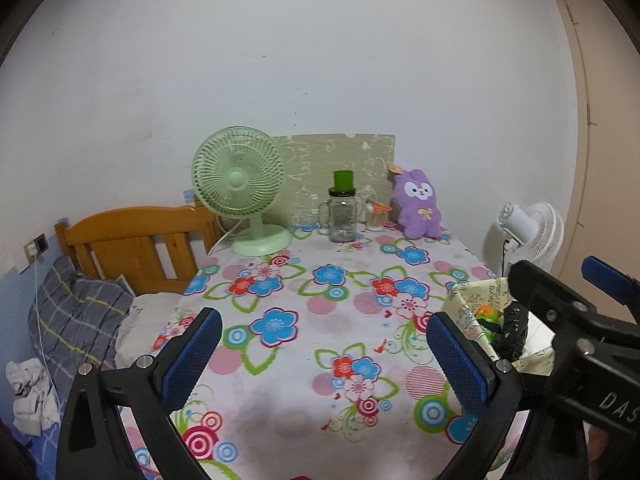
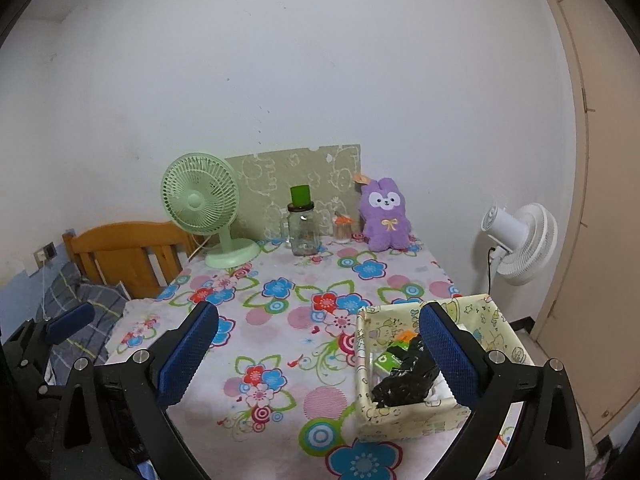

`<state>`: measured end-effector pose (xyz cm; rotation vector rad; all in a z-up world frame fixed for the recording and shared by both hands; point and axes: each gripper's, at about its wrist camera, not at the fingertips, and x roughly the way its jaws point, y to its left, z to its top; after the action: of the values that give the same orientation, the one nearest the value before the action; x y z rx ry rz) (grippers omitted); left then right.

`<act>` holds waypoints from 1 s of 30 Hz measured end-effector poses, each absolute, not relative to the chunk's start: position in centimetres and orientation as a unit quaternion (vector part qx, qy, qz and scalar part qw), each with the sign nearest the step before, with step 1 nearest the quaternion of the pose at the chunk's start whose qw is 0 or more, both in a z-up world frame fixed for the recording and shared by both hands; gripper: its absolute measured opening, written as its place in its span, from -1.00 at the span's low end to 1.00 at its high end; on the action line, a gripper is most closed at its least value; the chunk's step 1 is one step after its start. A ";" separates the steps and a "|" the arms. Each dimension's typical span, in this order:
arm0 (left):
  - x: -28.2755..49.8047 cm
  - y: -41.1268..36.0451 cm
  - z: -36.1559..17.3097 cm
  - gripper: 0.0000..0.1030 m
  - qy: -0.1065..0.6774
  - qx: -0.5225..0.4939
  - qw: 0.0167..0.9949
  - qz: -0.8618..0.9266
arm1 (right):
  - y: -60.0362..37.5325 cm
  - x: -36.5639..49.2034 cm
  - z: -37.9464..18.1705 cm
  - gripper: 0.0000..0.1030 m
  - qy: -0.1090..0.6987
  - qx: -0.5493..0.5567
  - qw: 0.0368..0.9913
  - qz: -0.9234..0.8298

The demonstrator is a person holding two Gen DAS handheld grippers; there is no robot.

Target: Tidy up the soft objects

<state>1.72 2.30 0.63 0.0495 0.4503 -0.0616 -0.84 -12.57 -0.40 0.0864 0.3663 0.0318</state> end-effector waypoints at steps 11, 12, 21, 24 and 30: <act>1.5 4.1 0.6 0.99 0.222 0.008 0.975 -0.020 | -12.1 -1.3 -0.6 0.97 0.182 0.046 0.982 0.015; 1.5 4.1 0.6 0.99 0.222 0.007 0.975 -0.020 | -12.1 -1.3 -0.6 0.97 0.182 0.045 0.982 0.015; 1.5 4.5 0.7 0.99 0.226 -0.007 0.974 -0.019 | -12.4 -1.2 -0.5 0.97 0.180 0.046 0.982 0.014; 1.6 4.3 0.7 0.99 0.226 -0.007 0.974 -0.019 | -12.7 -1.0 -0.5 0.97 0.182 0.048 0.982 0.013; 1.8 4.0 0.8 0.99 0.228 -0.007 0.974 -0.017 | -13.2 -0.9 -0.5 0.97 0.183 0.047 0.982 0.012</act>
<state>1.76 4.05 0.77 -0.0142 0.4592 -0.0341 -0.87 -13.21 -0.45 0.0941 0.3678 0.0247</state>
